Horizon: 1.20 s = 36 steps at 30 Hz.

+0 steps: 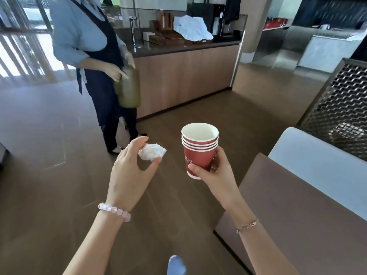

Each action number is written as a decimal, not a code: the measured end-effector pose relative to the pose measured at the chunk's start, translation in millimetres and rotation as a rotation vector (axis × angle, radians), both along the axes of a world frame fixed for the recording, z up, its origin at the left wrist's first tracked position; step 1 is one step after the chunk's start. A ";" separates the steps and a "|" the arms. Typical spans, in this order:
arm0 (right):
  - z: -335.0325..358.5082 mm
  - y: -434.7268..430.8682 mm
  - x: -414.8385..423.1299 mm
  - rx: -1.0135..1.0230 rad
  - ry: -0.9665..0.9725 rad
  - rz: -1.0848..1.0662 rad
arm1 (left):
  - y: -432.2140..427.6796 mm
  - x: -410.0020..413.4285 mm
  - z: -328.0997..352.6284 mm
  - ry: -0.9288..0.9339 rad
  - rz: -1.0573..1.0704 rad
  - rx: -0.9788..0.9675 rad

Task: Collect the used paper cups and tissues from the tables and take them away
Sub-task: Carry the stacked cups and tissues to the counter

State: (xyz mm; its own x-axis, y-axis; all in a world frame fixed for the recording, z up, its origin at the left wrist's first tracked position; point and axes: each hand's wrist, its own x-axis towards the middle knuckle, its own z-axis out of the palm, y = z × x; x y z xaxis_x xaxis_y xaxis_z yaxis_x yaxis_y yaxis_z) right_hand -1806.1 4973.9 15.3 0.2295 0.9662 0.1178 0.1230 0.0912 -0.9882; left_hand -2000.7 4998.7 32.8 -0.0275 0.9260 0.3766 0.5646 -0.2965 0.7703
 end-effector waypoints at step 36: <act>-7.3 369.8 239.9 0.016 0.051 -0.910 | 517.8 339.6 2.3 0.076 -0.962 0.091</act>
State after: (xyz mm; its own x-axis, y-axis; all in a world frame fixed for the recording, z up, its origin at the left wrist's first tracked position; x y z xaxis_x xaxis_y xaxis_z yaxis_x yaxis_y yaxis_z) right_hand -1566.2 5343.7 8.0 0.9077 0.4080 0.0982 0.1104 -0.0063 -0.9939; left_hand -1661.2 5516.5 35.1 0.7542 0.5069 0.4175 0.0967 -0.7146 0.6928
